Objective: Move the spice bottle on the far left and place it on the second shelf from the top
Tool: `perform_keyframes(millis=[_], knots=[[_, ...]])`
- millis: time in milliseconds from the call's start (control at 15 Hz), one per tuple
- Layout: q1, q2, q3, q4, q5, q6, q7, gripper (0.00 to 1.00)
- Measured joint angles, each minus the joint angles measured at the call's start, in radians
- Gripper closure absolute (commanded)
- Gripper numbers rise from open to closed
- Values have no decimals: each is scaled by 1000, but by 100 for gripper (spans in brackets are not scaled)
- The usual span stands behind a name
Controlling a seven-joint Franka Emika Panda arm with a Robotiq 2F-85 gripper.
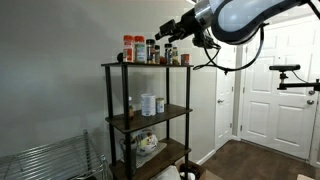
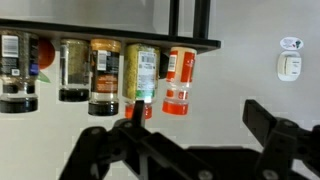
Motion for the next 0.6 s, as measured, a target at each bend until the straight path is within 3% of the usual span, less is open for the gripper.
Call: perform_keyframes(millis=[600], knots=[[-141, 137, 157, 157, 0, 27, 0, 0]])
